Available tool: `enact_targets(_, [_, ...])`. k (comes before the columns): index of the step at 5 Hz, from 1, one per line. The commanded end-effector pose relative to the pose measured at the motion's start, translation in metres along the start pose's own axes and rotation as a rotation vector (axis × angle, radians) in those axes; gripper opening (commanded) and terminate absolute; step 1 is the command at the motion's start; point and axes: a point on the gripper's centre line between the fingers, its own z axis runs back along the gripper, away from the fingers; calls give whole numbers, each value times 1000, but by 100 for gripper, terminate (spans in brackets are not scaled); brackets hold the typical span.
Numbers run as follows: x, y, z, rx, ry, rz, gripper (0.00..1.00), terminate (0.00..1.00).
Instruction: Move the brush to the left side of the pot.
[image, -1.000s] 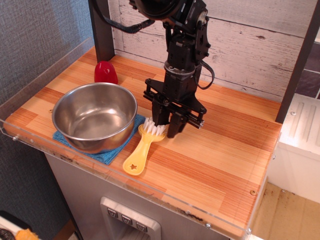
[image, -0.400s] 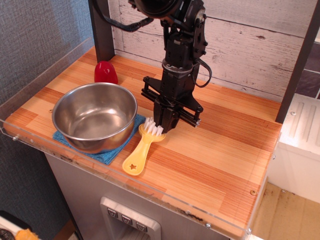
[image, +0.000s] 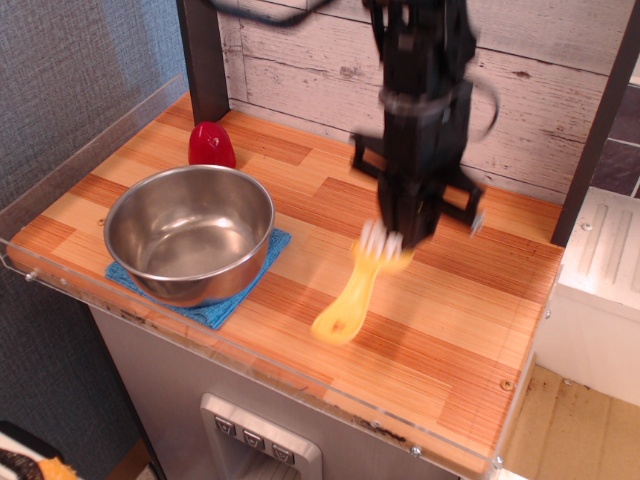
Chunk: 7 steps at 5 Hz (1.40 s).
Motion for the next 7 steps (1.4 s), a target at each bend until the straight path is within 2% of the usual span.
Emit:
enact_targets(1, [8, 38, 77, -8, -205, 45, 0, 0])
enact_targets(2, [2, 82, 93, 117, -183, 30, 0, 0])
enact_targets(3, [-8, 126, 108, 200, -140, -10, 0, 0])
enact_targets(4, [-21, 170, 127, 252, -85, -55, 0, 0])
enact_targets(5, [-40, 195, 128, 303, -35, -4, 0, 0])
enact_targets(6, [-65, 213, 103, 267, -8, 145, 0, 0])
enact_targets(7, [-78, 210, 73, 206, 36, 158, 0, 0])
